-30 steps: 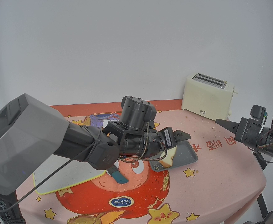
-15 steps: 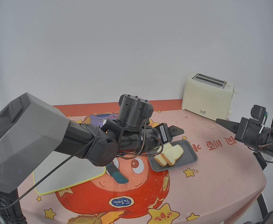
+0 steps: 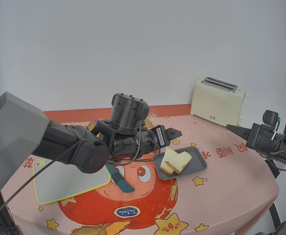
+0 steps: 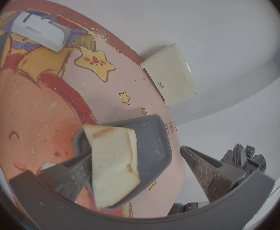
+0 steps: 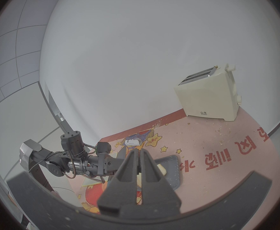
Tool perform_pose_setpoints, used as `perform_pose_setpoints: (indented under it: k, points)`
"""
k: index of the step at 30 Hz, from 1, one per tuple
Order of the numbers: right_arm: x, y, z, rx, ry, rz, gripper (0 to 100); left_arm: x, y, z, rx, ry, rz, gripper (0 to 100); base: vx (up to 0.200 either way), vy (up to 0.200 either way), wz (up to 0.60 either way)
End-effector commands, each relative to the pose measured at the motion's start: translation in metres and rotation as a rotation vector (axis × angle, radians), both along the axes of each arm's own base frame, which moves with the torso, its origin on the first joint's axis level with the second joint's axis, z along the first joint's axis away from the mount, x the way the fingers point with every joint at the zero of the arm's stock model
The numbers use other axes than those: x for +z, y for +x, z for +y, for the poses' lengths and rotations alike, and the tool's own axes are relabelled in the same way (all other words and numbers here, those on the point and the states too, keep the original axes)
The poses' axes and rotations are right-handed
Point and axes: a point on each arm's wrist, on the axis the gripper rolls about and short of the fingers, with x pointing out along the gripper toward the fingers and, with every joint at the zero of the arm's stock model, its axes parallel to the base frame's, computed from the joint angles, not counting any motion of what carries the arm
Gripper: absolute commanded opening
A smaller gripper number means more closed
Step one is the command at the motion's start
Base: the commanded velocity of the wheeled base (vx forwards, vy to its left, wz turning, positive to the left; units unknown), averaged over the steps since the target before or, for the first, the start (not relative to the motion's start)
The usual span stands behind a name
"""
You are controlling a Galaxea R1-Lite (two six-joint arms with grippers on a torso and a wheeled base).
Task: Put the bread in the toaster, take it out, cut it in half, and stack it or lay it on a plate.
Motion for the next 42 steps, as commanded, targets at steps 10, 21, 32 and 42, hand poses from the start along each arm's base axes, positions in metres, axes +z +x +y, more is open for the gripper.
perform_pose_setpoints:
  k: [10,21,32,42]
  points:
    - [-0.015,-0.003,-0.012,-0.008,-0.158,-0.033,0,0.067,-0.123,0.122,0.019,0.002,-0.226,100,0.0,0.0,0.0]
    - [-0.009,-0.003,-0.046,-0.199,-0.336,-0.133,0,0.097,-0.237,0.226,0.299,-0.099,-0.62,100,0.0,0.0,0.0]
    - [0.042,-0.051,-0.052,-0.228,-0.337,-0.419,0,0.003,-0.309,0.252,0.41,0.025,-0.781,100,0.0,0.0,0.0]
    - [0.066,-0.096,-0.058,-0.237,-0.398,-0.61,0,-0.057,-0.317,0.258,0.539,0.189,-0.654,100,0.0,0.0,0.0]
